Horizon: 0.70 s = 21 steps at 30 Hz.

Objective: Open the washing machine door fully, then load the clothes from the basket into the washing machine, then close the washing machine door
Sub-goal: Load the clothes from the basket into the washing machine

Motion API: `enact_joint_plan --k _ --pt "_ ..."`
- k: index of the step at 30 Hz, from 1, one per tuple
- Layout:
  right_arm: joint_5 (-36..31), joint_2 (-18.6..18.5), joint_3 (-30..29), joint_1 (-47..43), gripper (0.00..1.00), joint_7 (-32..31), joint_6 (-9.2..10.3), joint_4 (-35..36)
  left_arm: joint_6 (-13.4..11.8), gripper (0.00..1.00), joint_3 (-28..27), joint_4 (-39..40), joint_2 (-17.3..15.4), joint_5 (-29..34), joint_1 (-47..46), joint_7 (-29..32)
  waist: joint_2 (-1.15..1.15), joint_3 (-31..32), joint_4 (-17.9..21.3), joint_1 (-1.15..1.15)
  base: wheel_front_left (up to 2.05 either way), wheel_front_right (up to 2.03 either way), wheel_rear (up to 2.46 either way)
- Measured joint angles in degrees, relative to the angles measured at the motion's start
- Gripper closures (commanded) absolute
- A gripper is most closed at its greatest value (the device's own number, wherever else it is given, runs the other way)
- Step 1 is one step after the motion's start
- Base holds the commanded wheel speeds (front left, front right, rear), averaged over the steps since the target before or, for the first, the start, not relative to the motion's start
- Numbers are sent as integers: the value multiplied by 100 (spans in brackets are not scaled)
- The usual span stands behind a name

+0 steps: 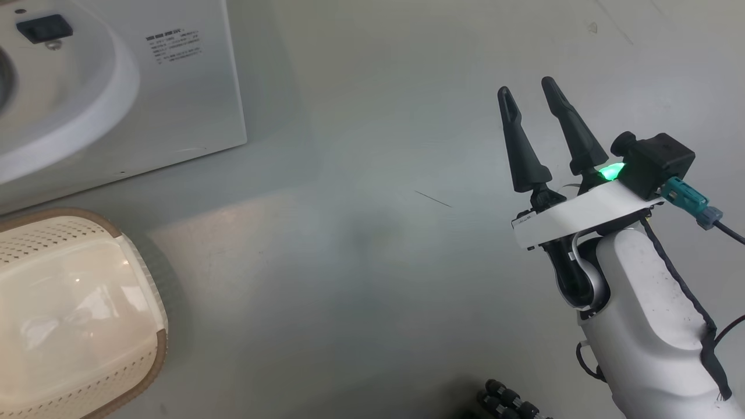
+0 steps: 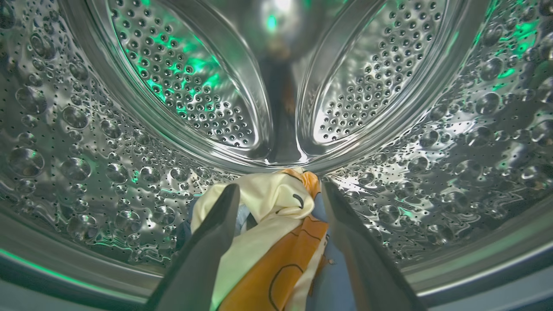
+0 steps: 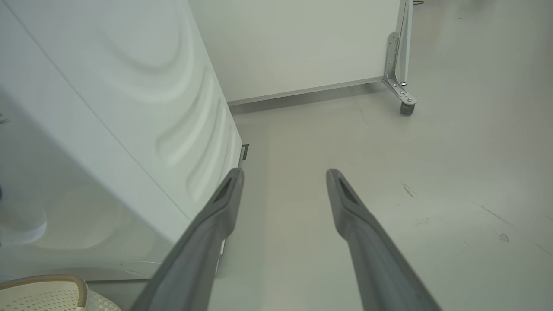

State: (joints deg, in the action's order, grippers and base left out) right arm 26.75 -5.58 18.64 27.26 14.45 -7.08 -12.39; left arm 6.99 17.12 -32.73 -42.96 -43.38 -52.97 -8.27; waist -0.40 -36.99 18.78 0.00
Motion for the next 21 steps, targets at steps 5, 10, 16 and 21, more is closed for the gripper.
enact_joint_plan --k 5,10,16,21 --pt "-1 -36 -46 -3 0 0 0 -26 0 0 22 -90 136 4 97 -224 0 149 -61 0 0 0 0" --pt "-8 -69 -49 -7 0 0 0 -46 0 0 180 -73 235 13 336 -393 0 300 -148 0 0 0 0" --pt "-23 -168 -64 -13 0 0 0 -82 0 0 307 -18 408 63 709 -503 0 499 -279 0 0 0 0" --pt "-25 -237 -81 -36 0 0 0 -102 0 0 310 111 570 68 915 -570 0 658 -417 0 0 0 0"
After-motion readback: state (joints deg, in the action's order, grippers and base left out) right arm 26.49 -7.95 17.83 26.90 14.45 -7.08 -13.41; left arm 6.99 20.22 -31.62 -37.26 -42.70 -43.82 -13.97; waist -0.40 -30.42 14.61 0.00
